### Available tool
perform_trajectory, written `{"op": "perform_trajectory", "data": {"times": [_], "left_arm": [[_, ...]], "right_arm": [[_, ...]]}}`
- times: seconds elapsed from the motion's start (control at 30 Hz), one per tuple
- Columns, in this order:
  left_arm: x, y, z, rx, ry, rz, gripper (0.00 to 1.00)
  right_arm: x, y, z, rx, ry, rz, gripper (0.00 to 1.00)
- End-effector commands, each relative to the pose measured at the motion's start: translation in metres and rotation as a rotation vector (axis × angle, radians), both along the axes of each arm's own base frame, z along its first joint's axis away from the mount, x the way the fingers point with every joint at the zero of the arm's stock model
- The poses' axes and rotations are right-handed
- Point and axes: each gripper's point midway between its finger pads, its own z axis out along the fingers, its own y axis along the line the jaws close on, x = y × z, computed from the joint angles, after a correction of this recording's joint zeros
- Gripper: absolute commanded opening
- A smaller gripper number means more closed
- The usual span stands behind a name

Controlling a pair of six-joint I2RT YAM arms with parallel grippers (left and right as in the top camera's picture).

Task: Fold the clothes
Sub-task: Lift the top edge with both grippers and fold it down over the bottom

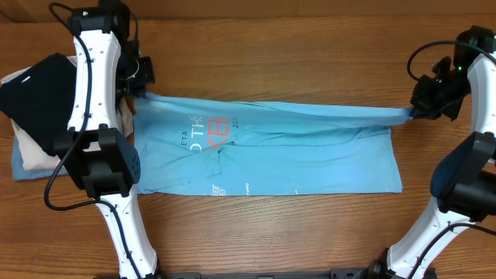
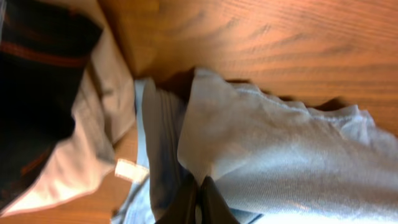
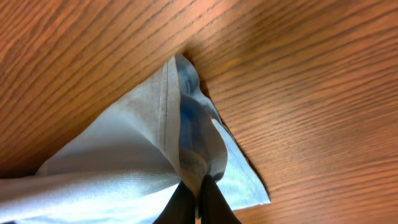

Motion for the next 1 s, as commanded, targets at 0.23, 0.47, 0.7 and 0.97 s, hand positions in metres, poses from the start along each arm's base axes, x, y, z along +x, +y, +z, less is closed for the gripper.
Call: {"op": "perform_trajectory", "data": {"times": [0.23, 0.47, 0.7, 0.97], "left_arm": [[-0.021, -0.012, 0.023, -0.045, 0.033, 0.05, 0.04], [-0.031, -0.013, 0.041, -0.046, 0.004, 0.049, 0.04], [-0.067, -0.016, 0.049, -0.048, 0.046, 0.041, 0.04], [-0.098, -0.018, 0.011, -0.052, 0.19, 0.045, 0.04]], "right_arm": [[-0.002, -0.004, 0.013, -0.022, -0.011, -0.002, 0.04], [-0.005, 0.001, 0.01, 0.004, -0.003, 0.001, 0.04], [-0.013, 0.005, 0.008, 0.018, 0.035, 0.001, 0.04], [-0.026, 0.024, 0.0, 0.034, 0.11, 0.044, 0.04]]}}
